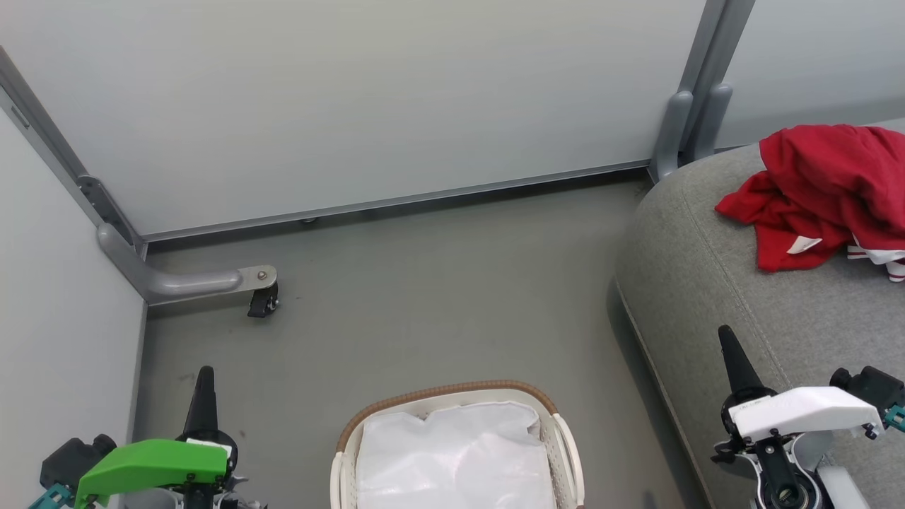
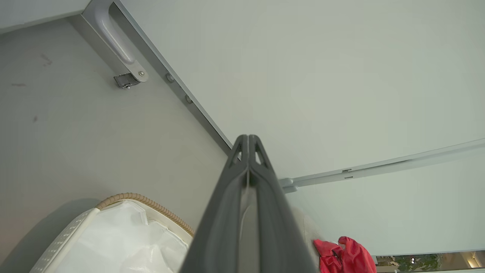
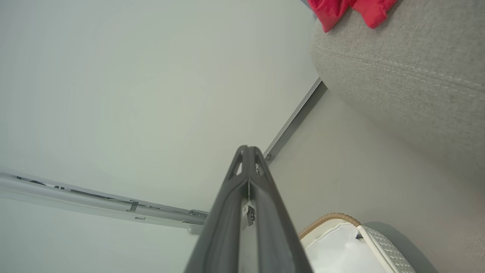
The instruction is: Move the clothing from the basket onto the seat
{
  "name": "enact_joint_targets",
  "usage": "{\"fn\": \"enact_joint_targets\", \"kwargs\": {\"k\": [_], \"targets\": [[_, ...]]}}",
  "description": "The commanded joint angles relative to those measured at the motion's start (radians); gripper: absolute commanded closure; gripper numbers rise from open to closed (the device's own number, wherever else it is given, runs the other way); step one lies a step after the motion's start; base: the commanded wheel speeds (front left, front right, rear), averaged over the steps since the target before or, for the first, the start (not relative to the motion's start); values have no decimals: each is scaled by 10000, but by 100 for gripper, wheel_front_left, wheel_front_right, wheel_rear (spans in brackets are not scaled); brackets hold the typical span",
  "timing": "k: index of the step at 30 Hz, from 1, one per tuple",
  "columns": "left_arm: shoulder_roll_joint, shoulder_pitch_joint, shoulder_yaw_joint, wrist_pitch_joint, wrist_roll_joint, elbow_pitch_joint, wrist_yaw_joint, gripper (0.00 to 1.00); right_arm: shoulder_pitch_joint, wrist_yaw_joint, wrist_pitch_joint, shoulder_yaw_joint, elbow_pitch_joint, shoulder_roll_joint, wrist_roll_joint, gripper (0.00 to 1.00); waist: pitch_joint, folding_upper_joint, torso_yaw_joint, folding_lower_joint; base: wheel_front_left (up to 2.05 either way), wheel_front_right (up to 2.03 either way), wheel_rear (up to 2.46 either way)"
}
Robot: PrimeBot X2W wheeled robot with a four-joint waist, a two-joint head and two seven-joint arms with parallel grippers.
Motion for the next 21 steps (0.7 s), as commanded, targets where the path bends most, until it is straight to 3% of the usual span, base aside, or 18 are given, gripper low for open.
{"fn": "enact_joint_targets", "kwargs": {"k": [1,21], "targets": [[45,-273,64,84,-239,-140,-37,100,-19,-5,86,-60,-140,-57,310,100,-3,0,1,0,0,0,0],[54,-418,306,586,-1876,-276,-101,100,48,-6,580,-293,-323,-70,2211,100,-44,0,14,0,0,0,0]]}}
